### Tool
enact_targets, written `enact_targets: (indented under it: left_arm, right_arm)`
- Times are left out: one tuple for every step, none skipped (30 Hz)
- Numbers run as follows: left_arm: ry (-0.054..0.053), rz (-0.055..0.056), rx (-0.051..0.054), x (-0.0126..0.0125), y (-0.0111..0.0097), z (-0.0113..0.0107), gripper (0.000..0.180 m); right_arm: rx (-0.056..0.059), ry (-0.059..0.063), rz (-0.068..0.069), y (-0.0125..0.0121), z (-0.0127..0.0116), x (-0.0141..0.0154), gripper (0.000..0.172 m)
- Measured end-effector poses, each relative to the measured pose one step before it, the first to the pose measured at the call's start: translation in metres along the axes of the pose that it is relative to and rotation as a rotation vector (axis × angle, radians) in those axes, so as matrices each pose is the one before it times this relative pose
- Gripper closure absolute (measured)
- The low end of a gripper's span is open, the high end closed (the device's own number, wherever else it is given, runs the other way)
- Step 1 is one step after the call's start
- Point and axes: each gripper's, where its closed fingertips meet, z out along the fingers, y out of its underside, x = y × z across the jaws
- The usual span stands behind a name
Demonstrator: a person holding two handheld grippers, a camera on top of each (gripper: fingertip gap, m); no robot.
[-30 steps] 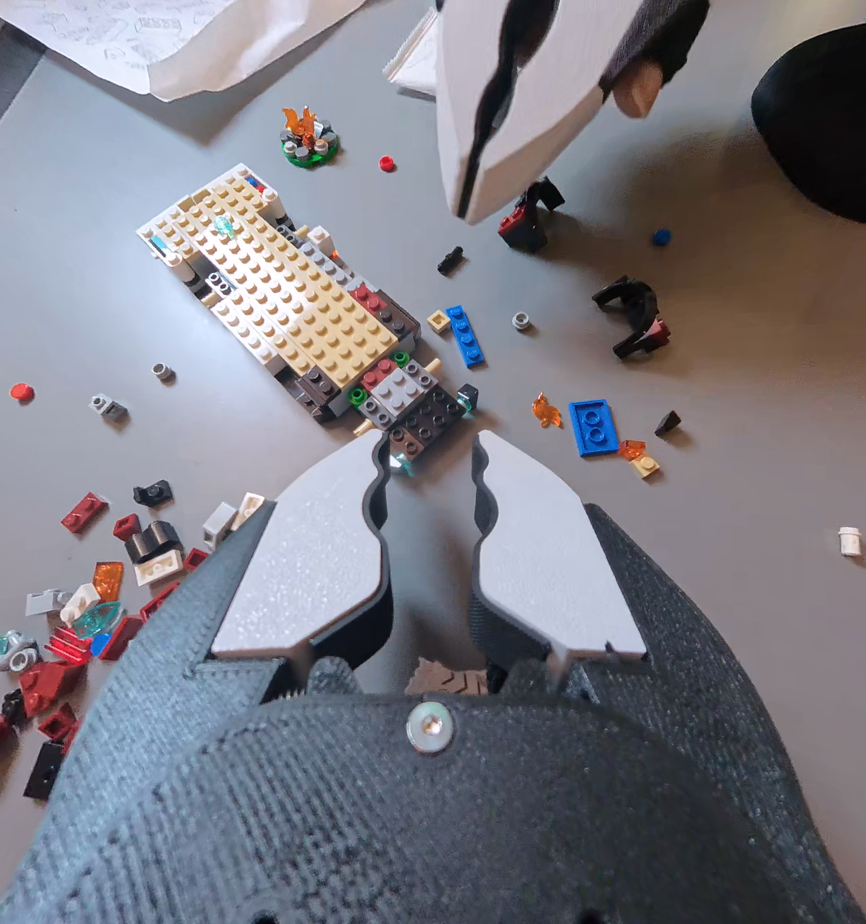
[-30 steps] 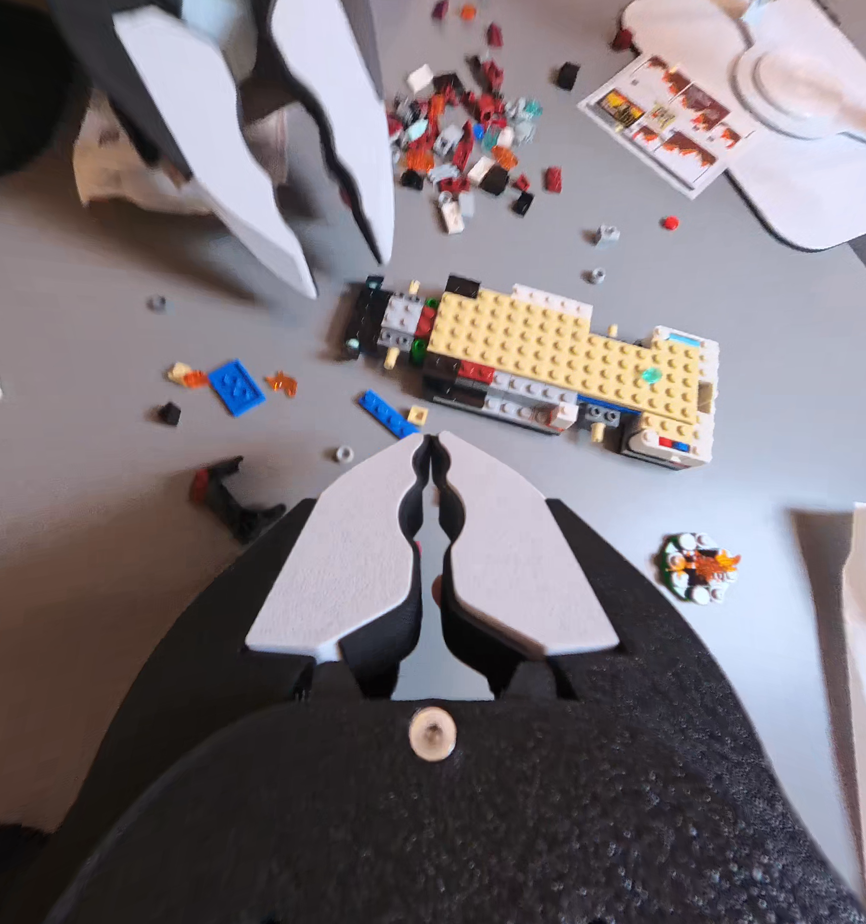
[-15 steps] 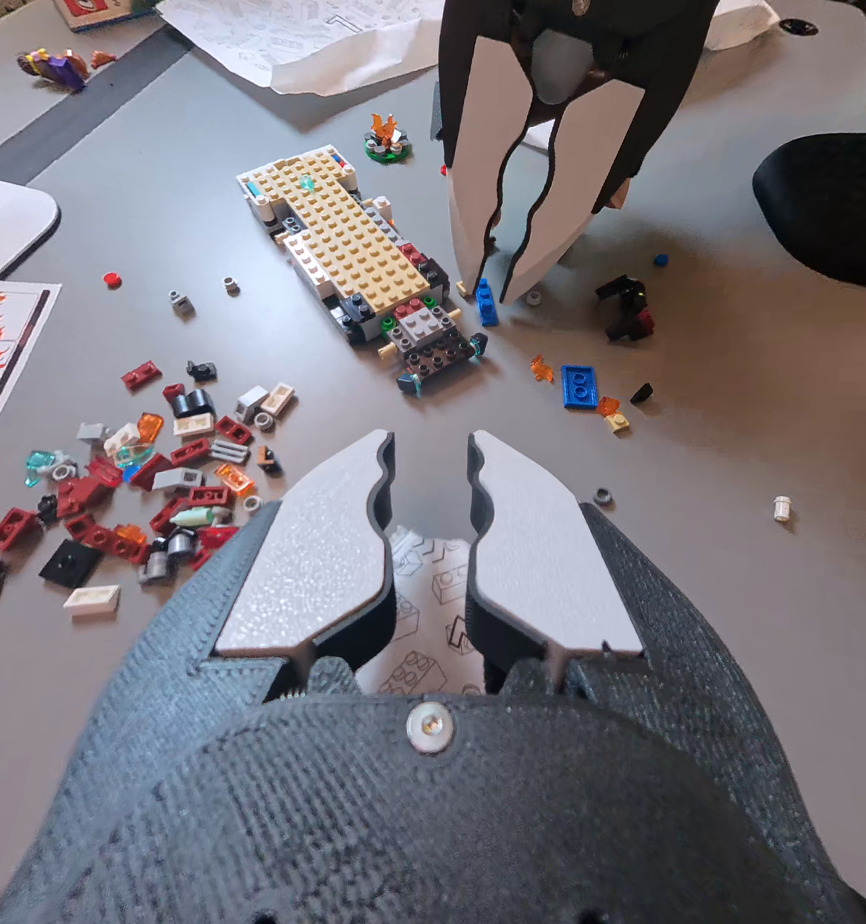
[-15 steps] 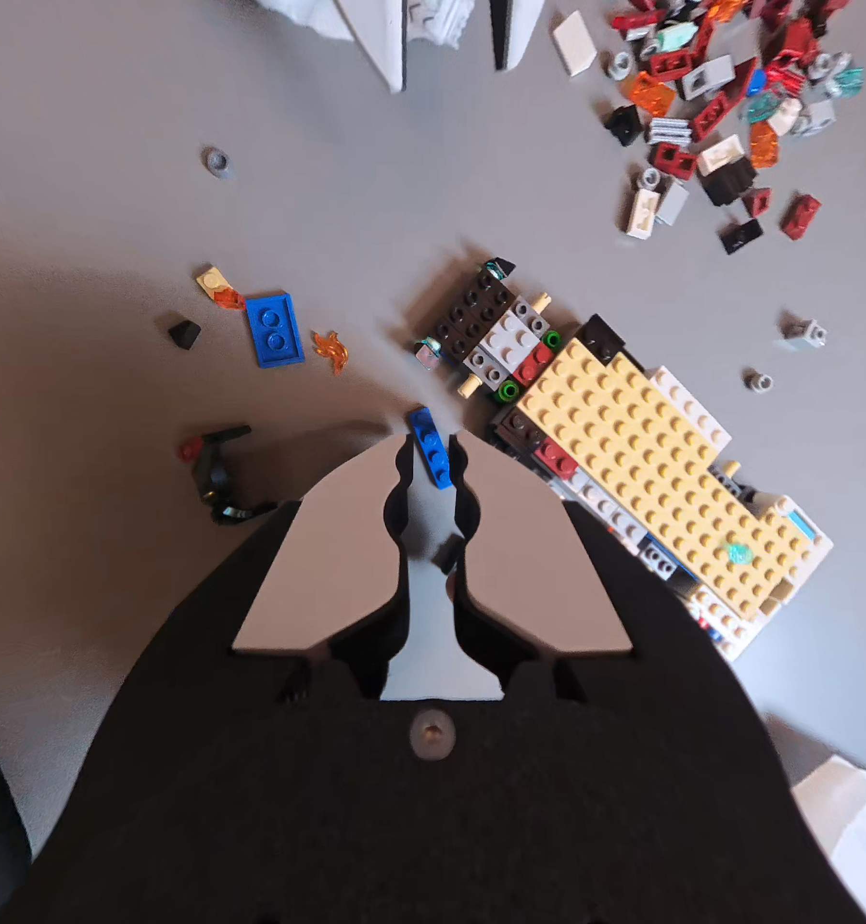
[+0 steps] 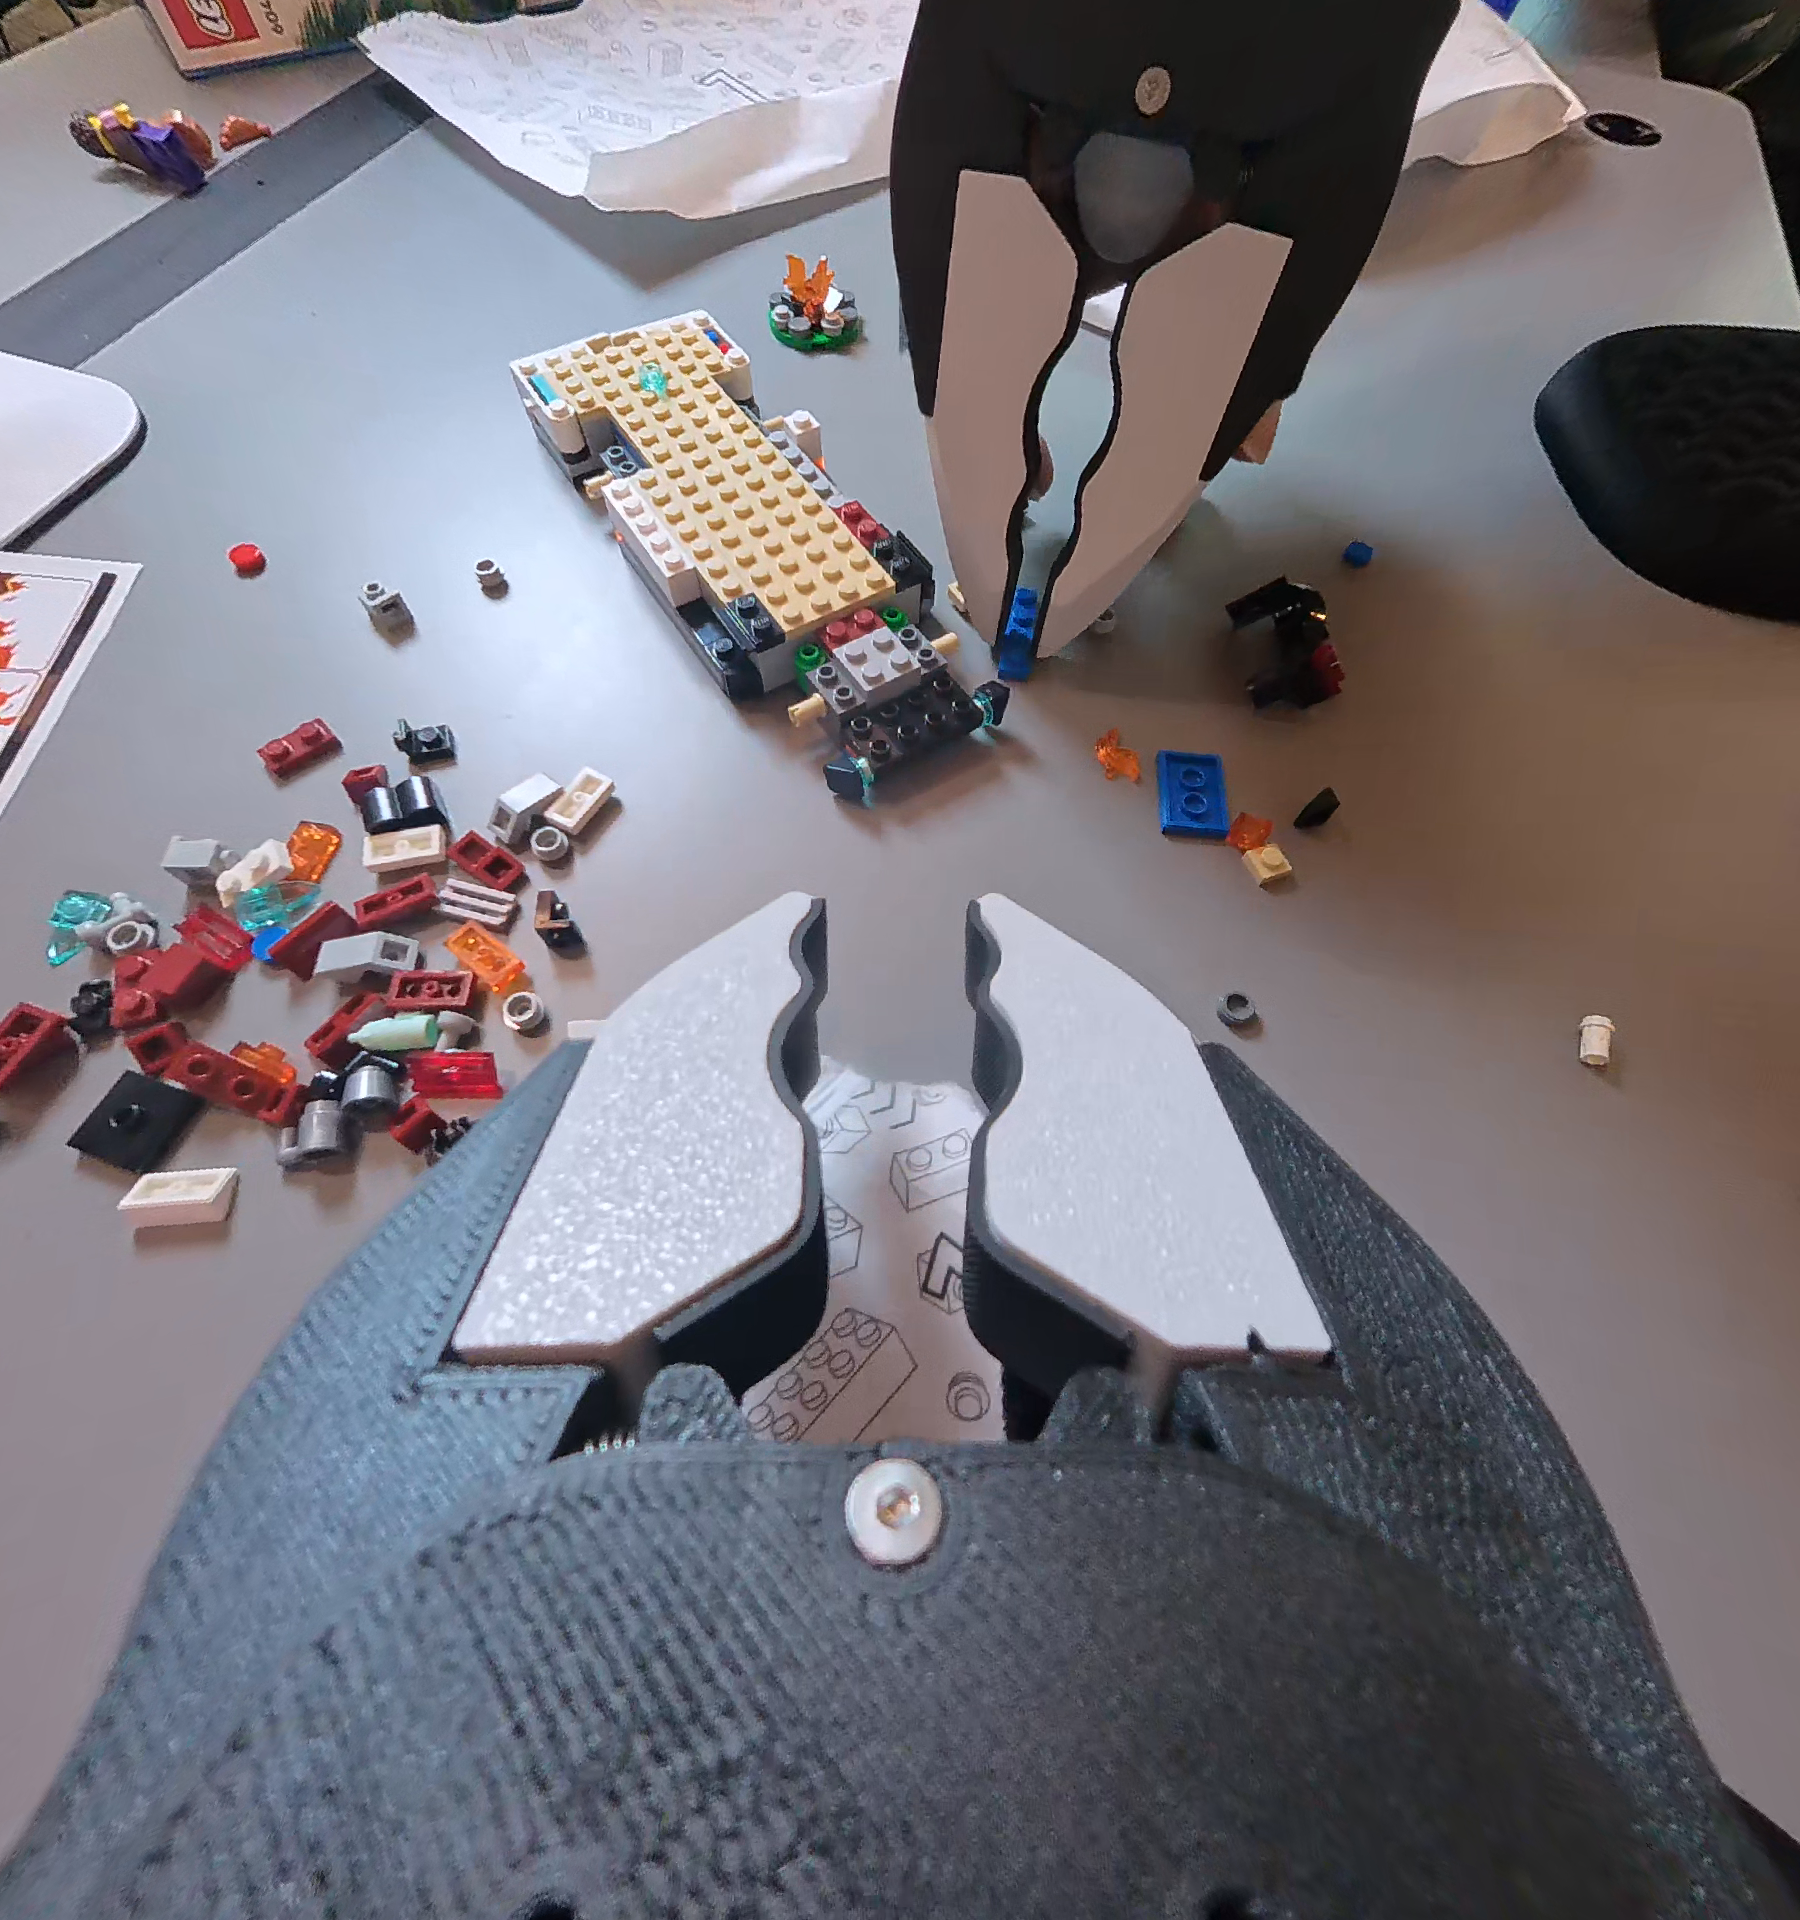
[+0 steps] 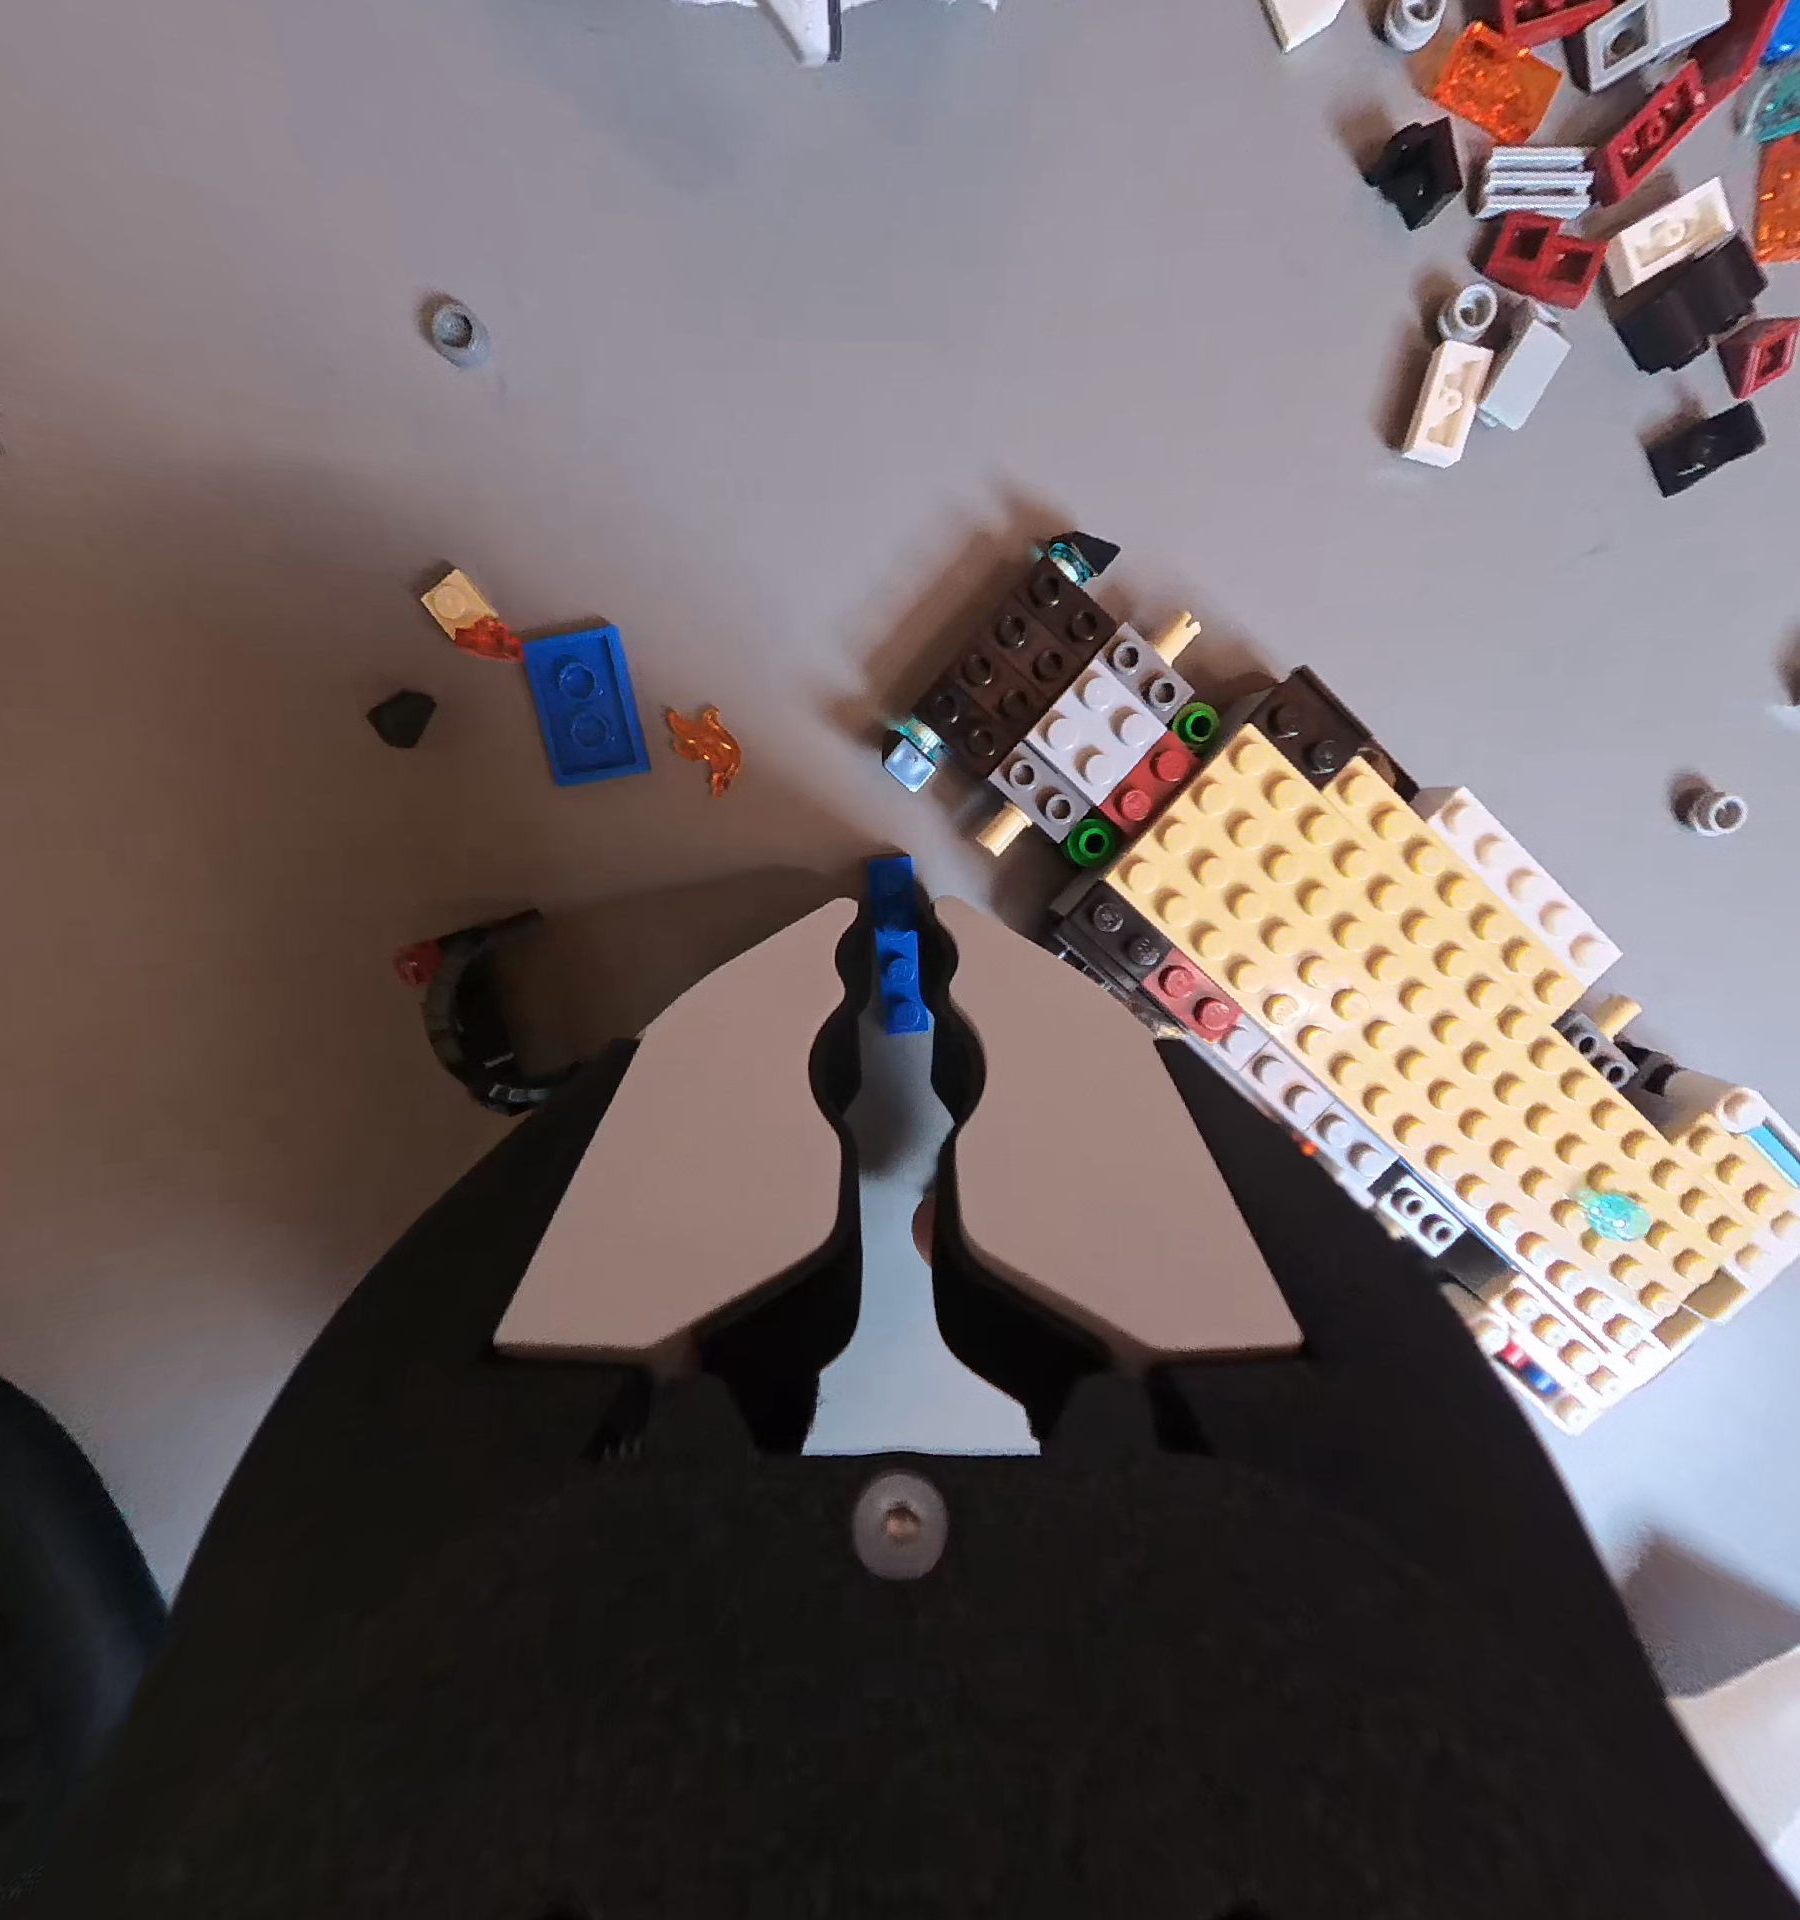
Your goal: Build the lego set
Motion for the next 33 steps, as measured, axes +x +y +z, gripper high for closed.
enact_targets:
  left_arm:
    - [-0.0003,0.0031,-0.0015,0.00032,0.00037,0.00063,0.155]
    - [-0.0014,0.0027,-0.0026,0.00005,0.00035,0.00061,0.155]
    - [-0.0025,0.0020,-0.0003,-0.00017,-0.00005,0.00053,0.155]
    - [-0.0007,0.0035,-0.0009,-0.00006,-0.00027,0.00080,0.155]
    - [-0.0029,0.0062,-0.0028,-0.00077,-0.00046,0.00080,0.154]
    - [-0.0027,0.0089,-0.0070,-0.00137,-0.00038,0.00124,0.153]
    - [0.0066,0.0101,-0.0152,-0.00088,0.00022,0.00173,0.153]
    - [0.0115,0.0095,-0.0229,-0.00088,0.00059,0.00244,0.152]
    - [0.0083,0.0124,-0.0192,-0.00141,-0.00058,0.00285,0.152]
    - [0.0165,0.0141,-0.0216,-0.00045,-0.00028,0.00376,0.151]
    - [0.0295,0.0104,-0.0386,0.00113,0.00178,0.00512,0.149]
    - [0.0183,0.0088,-0.0420,-0.00074,0.00158,0.00593,0.145]
    - [0.0108,0.0174,-0.0293,-0.00130,-0.00039,0.00626,0.144]
    - [0.0167,0.0188,-0.0275,-0.00003,-0.00104,0.00619,0.142]
    - [0.0076,0.0137,-0.0236,-0.00109,-0.00177,0.00621,0.138]
    - [0.0019,0.0138,-0.0161,-0.00141,-0.00231,0.00548,0.137]
    - [0.0133,0.0107,-0.0165,0.00070,-0.00152,0.00484,0.138]
    - [0.0137,0.0000,-0.0095,0.00091,-0.00179,0.00378,0.138]
    - [0.0047,-0.0056,0.0038,-0.00038,-0.00307,0.00208,0.141]
    - [-0.0003,0.0056,-0.0014,-0.00033,-0.00141,0.00192,0.143]
    - [0.0001,0.0097,0.0009,0.00026,-0.00125,0.00112,0.146]
    - [-0.0019,0.0028,0.0013,0.00047,-0.00104,0.00077,0.150]
    - [-0.0059,0.0006,0.0041,0.00010,-0.00125,0.00081,0.153]
    - [-0.0042,0.0051,0.0048,0.00071,-0.00094,0.00075,0.157]
    - [-0.0007,0.0092,0.0091,0.00173,-0.00164,0.00075,0.162]
    - [0.0049,0.0077,0.0087,0.00318,-0.00202,0.00111,0.164]
    - [0.0034,0.0095,0.0068,0.00332,-0.00208,0.00168,0.165]
    - [0.0023,0.0161,0.0073,0.00349,-0.00231,0.00198,0.166]
    - [0.0038,0.0178,0.0052,0.00358,-0.00208,0.00169,0.166]
    - [0.0129,0.0135,0.0070,0.00433,-0.00209,0.00131,0.166]
    - [0.0150,0.0063,0.0089,0.00391,-0.00198,0.00030,0.163]
    - [0.0092,0.0008,0.0071,0.00251,-0.00106,-0.00074,0.162]
    - [0.0054,-0.0024,0.0083,0.00124,-0.00081,-0.00176,0.160]
  right_arm:
    - [0.0051,0.0100,0.0070,-0.00087,-0.00025,-0.00075,0.164]
    - [0.0112,0.0121,0.0083,-0.00178,-0.00099,-0.00077,0.164]
    - [0.0178,0.0152,0.0094,-0.00260,-0.00199,-0.00043,0.164]
    - [0.0224,0.0162,0.0112,-0.00308,-0.00277,-0.00046,0.164]
    - [0.0257,0.0183,0.0136,-0.00349,-0.00329,-0.00030,0.164]
    - [0.0268,0.0187,0.0156,-0.00347,-0.00361,-0.00032,0.164]
    - [0.0244,0.0164,0.0186,-0.00304,-0.00356,-0.00048,0.164]
    - [0.0230,0.0187,0.0225,-0.00271,-0.00332,0.00001,0.164]
    - [0.0220,0.0214,0.0256,-0.00250,-0.00301,0.00065,0.164]
    - [0.0187,0.0173,0.0279,-0.00202,-0.00259,0.00025,0.164]
    - [0.0194,0.0123,0.0283,-0.00206,-0.00238,-0.00027,0.164]
    - [0.0205,0.0081,0.0262,-0.00209,-0.00198,-0.00083,0.164]
    - [0.0149,0.0057,0.0252,-0.00125,-0.00187,-0.00086,0.164]
    - [0.0075,0.0042,0.0244,-0.00019,-0.00160,-0.00086,0.164]
    - [0.0059,0.0012,0.0199,0.00002,-0.00150,-0.00111,0.164]
    - [0.0084,-0.0002,0.0139,-0.00011,-0.00178,-0.00129,0.164]
    - [0.0067,0.0028,0.0107,0.00038,-0.00175,-0.00068,0.164]
    - [0.0007,0.0067,0.0092,0.00118,-0.00168,0.00007,0.164]
    - [0.0005,0.0047,0.0057,0.00133,-0.00155,-0.00012,0.164]
    - [0.0030,0.0036,0.0047,0.00107,-0.00129,-0.00018,0.164]
    - [0.0017,0.0051,0.0076,0.00108,-0.00098,0.00033,0.164]
    - [0.0005,0.0043,0.0101,0.00094,-0.00054,0.00049,0.164]
    - [0.0015,0.0041,0.0120,0.00057,-0.00012,0.00085,0.164]
    - [0.0019,0.0064,0.0135,0.00007,0.00029,0.00136,0.164]
    - [-0.0006,0.0065,0.0127,-0.00002,0.00074,0.00154,0.164]
    - [-0.0032,0.0063,0.0119,-0.00019,0.00137,0.00156,0.164]
    - [-0.0050,0.0067,0.0120,-0.00038,0.00172,0.00167,0.164]
    - [-0.0078,0.0045,0.0106,-0.00031,0.00215,0.00143,0.164]
    - [-0.0099,0.0023,0.0077,-0.00010,0.00240,0.00101,0.164]
    - [-0.0115,0.0039,0.0055,-0.00017,0.00260,0.00104,0.164]
    - [-0.0147,0.0021,0.0010,0.00026,0.00268,0.00060,0.164]
    - [-0.0145,0.0008,-0.0052,0.00019,0.00229,-0.00011,0.163]
    - [-0.0095,0.0022,-0.0085,-0.00052,0.00188,-0.00026,0.163]
